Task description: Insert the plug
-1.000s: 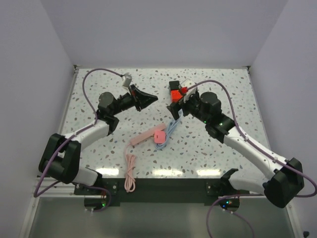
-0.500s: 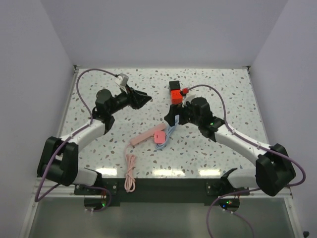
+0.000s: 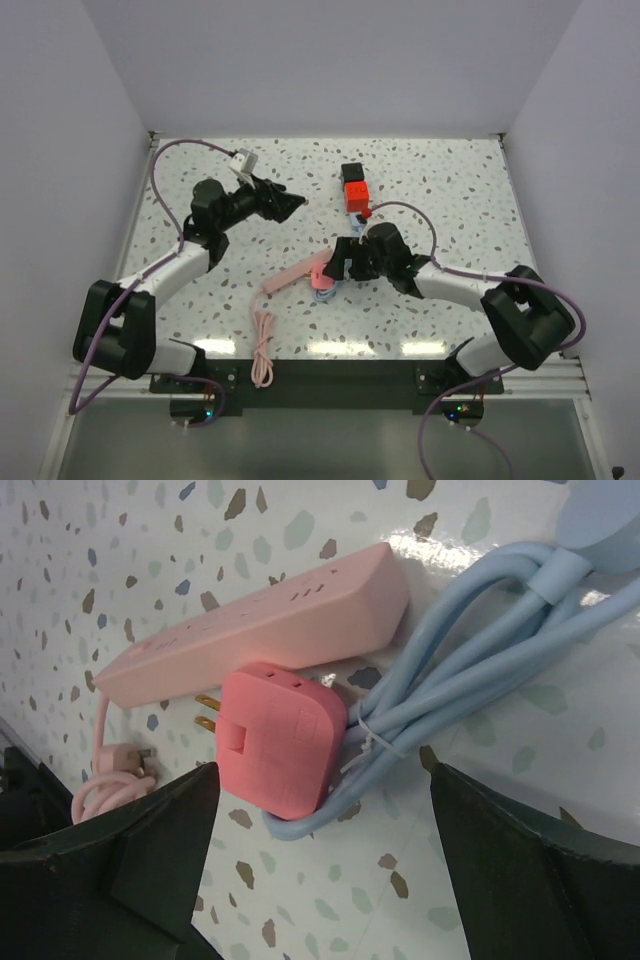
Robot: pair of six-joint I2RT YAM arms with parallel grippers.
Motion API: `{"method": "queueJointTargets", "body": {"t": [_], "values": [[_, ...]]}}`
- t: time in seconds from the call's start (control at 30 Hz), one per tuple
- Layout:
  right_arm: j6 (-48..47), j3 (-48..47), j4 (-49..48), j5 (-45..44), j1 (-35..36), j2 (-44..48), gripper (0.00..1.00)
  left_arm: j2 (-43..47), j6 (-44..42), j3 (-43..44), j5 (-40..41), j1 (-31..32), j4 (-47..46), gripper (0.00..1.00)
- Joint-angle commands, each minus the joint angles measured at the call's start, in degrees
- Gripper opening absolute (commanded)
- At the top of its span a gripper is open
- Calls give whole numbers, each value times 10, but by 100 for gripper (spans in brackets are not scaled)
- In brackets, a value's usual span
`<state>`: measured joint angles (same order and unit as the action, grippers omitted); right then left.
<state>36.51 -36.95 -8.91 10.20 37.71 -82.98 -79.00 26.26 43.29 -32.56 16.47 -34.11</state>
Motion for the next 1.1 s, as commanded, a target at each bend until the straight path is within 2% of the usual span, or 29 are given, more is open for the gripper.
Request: {"method": "queueJointTargets", "body": {"t": [0.0, 0.17, 0.43, 0.63, 0.8, 0.97, 1.07], "values": [[31, -8, -80, 32, 12, -20, 89, 18, -17, 4, 6, -6, 1, 84], [38, -15, -94, 38, 23, -36, 86, 17, -19, 4, 6, -11, 4, 84], [27, -10, -70, 11, 33, 4, 85, 15, -18, 2, 6, -13, 4, 84], [19, -18, -66, 10, 43, 1, 85, 8, -17, 4, -1, -13, 2, 84], [12, -23, -64, -9, 46, -35, 85, 9, -17, 6, -4, -14, 5, 85], [24, -24, -114, 22, 47, -87, 84, 10, -20, 6, -2, -14, 7, 85], [22, -34, -112, 18, 50, -110, 84, 10, -21, 5, -1, -14, 8, 85]]}}
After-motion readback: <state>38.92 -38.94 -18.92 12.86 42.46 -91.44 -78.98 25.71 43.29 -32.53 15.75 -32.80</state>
